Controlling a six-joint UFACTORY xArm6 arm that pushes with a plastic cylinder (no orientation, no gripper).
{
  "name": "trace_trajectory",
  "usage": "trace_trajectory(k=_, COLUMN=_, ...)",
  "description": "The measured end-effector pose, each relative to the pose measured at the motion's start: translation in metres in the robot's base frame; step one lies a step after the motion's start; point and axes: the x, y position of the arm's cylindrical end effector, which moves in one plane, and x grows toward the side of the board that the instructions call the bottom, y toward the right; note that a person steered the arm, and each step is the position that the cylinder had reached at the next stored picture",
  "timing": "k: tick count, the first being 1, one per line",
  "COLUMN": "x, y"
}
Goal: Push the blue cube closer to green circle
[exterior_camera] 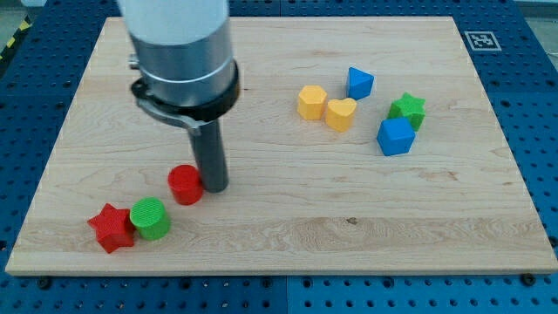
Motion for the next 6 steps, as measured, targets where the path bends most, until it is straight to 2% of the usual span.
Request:
trace_trajectory(k=3, x=0.000, y=-0.055)
trace_trajectory(k=4, x=-0.005, y=0.004)
trace_trajectory(k=6, x=-0.006, y=0.194)
